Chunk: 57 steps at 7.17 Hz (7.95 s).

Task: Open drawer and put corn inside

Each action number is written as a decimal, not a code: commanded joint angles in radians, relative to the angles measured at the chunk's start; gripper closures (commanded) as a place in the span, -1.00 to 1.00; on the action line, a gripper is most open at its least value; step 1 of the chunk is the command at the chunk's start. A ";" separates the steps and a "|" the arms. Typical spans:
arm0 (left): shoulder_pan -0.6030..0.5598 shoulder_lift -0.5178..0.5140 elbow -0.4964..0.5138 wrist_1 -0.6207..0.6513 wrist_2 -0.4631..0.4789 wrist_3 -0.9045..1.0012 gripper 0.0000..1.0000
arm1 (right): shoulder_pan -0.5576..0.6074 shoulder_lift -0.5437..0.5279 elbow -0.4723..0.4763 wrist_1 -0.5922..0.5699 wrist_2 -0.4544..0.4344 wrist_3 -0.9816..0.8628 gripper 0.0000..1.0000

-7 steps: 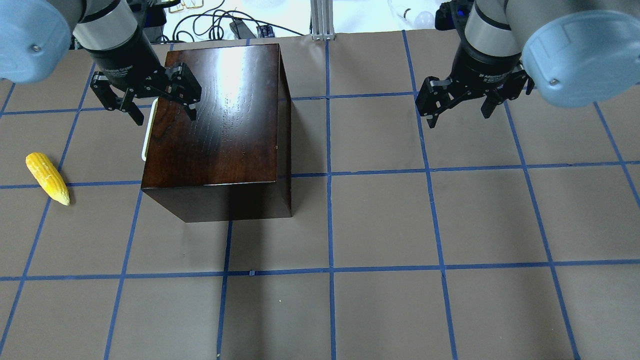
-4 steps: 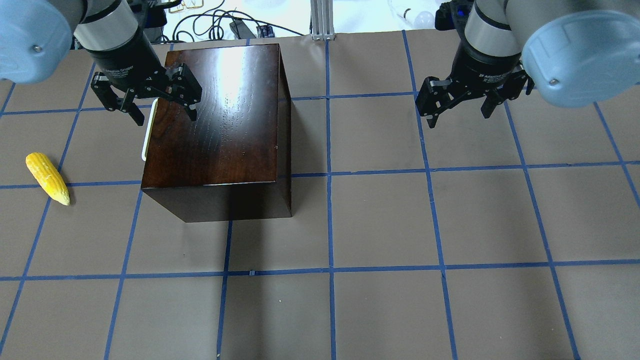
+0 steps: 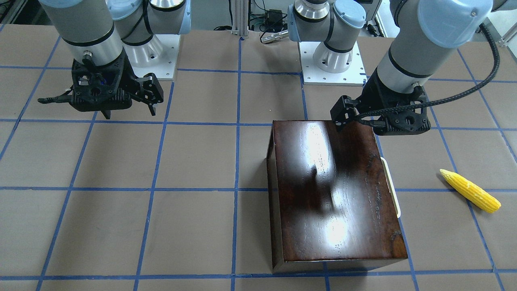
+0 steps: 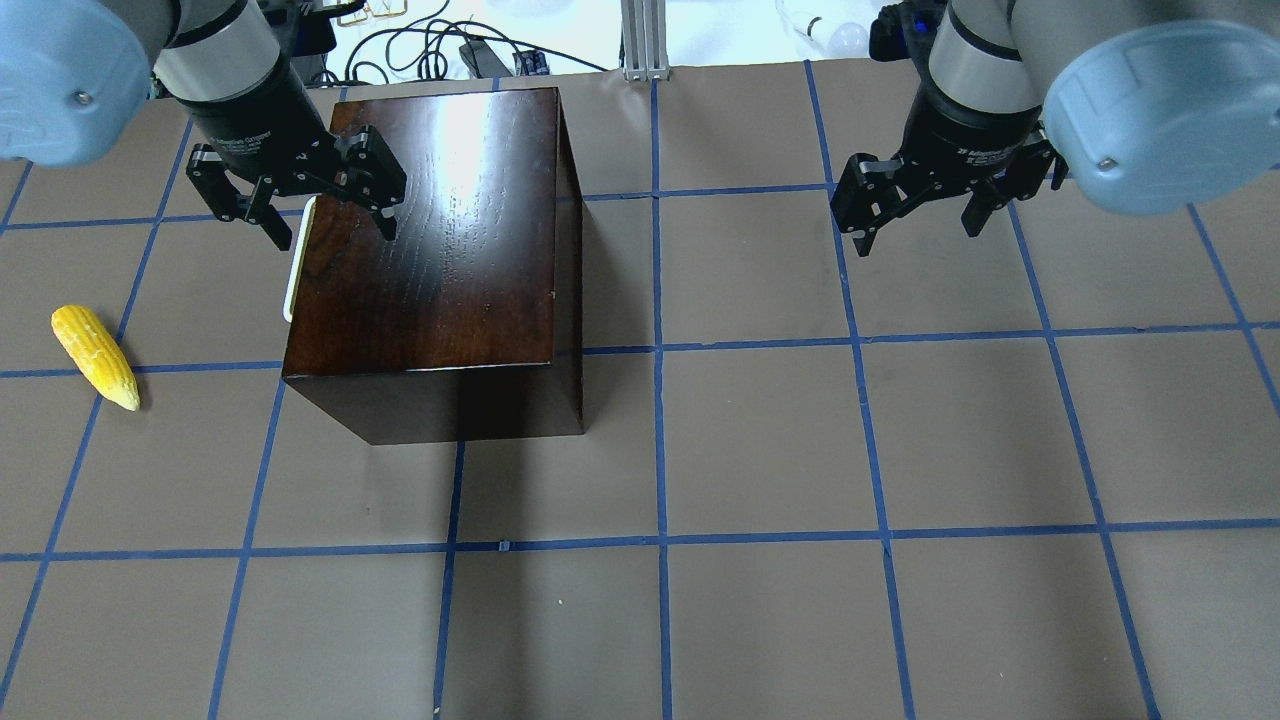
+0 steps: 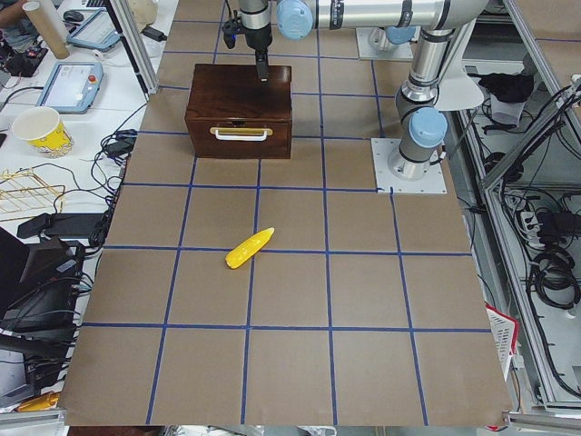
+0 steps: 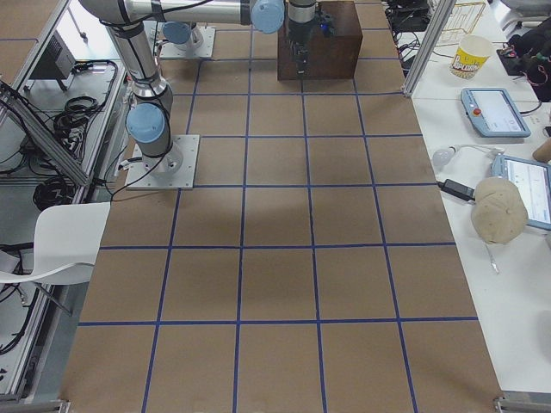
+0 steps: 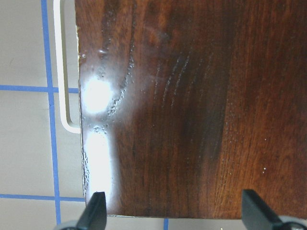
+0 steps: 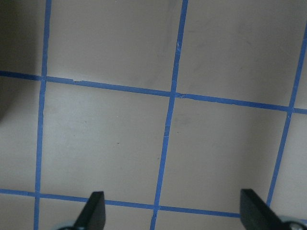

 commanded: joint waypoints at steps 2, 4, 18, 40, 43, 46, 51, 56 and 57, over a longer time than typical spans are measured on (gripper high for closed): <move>0.000 0.001 0.000 0.003 -0.001 0.001 -1.00 | 0.001 -0.001 0.002 0.000 0.000 0.000 -1.00; 0.002 0.008 -0.002 0.000 0.004 0.008 -1.00 | 0.001 0.001 0.000 0.000 0.000 0.000 -1.00; 0.258 -0.047 0.017 0.095 -0.033 0.240 -1.00 | 0.001 0.001 0.000 0.000 0.000 0.000 -1.00; 0.391 -0.324 -0.043 0.268 -0.345 0.575 -1.00 | 0.001 -0.001 0.000 0.000 0.000 0.000 -1.00; 0.390 -0.332 -0.043 0.267 -0.352 0.578 -1.00 | 0.001 0.001 0.000 0.000 0.000 0.000 -1.00; 0.390 -0.340 -0.045 0.261 -0.351 0.578 -1.00 | 0.001 -0.001 0.000 0.000 0.002 0.000 -1.00; 0.390 -0.343 -0.031 0.267 -0.337 0.593 -1.00 | 0.001 0.001 0.000 0.000 0.000 0.000 -1.00; 0.397 -0.351 -0.025 0.268 -0.335 0.642 -1.00 | 0.001 0.001 0.000 0.000 0.000 0.000 -1.00; 0.399 -0.351 -0.025 0.279 -0.326 0.659 -1.00 | 0.001 0.001 0.000 0.000 0.000 0.000 -1.00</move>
